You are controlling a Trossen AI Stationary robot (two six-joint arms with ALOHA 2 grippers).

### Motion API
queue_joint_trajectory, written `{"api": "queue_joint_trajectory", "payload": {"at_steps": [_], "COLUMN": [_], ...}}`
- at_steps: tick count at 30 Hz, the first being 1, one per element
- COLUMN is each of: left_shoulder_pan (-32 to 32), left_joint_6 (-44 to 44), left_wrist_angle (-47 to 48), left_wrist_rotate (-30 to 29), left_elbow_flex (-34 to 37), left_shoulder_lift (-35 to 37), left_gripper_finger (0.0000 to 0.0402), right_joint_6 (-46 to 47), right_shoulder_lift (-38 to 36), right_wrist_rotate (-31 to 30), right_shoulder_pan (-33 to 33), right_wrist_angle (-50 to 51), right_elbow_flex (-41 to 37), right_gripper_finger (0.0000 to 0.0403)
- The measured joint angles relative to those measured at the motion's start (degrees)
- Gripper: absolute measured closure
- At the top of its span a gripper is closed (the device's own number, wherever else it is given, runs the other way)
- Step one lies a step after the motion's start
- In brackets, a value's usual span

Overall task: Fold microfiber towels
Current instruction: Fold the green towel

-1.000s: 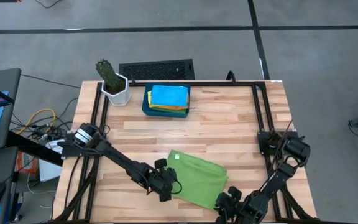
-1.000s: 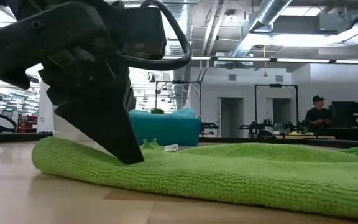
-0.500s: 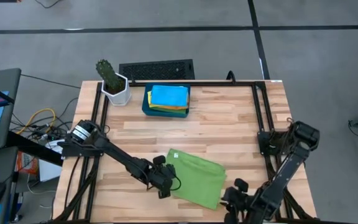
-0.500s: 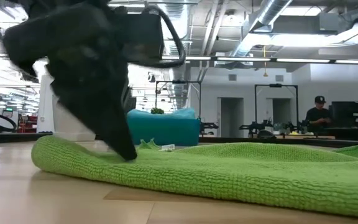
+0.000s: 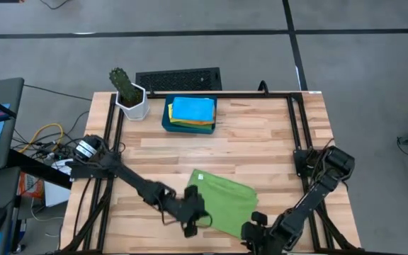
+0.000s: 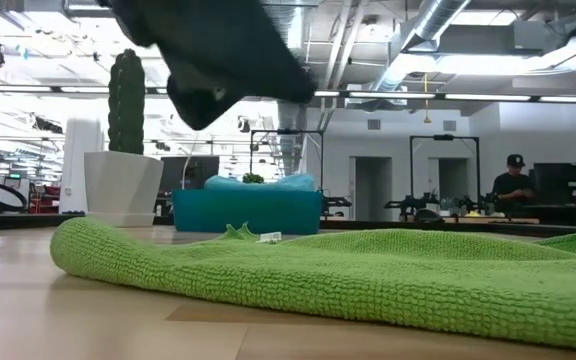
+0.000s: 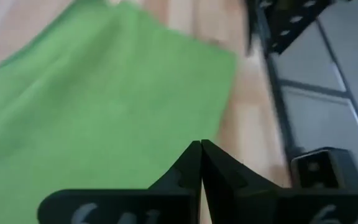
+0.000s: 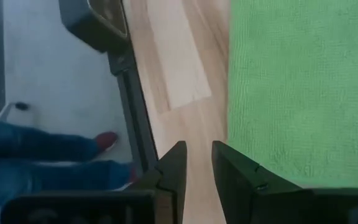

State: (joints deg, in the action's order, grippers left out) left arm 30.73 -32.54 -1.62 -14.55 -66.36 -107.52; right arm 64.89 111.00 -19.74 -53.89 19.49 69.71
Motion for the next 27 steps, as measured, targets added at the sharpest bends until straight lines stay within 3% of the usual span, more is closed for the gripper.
{"api": "queue_joint_trajectory", "payload": {"at_steps": [6,10,18,27], "left_shoulder_pan": [1.96,1.76,1.74,1.70], "left_joint_6": [2.88,0.04,-6.82,-11.21], "left_wrist_angle": [-16.61,-23.84,-24.72,-21.09], "left_wrist_rotate": [-8.39,-8.52,-8.58,-8.52], "left_elbow_flex": [0.06,-0.13,-4.09,-5.95], "left_shoulder_lift": [-5.42,-9.84,-17.03,-19.13], "left_gripper_finger": [0.0401,0.0401,0.0401,0.0401], "right_joint_6": [-1.10,-4.77,-8.64,-11.11], "right_shoulder_lift": [0.00,0.67,2.41,5.17], "right_wrist_rotate": [-0.73,-1.11,-2.96,-1.56], "right_shoulder_pan": [-0.09,-0.28,-0.67,-0.10], "right_wrist_angle": [4.23,3.83,4.36,4.53], "right_elbow_flex": [0.02,0.08,0.10,0.22], "right_gripper_finger": [0.0303,0.0303,0.0303,0.0298]}}
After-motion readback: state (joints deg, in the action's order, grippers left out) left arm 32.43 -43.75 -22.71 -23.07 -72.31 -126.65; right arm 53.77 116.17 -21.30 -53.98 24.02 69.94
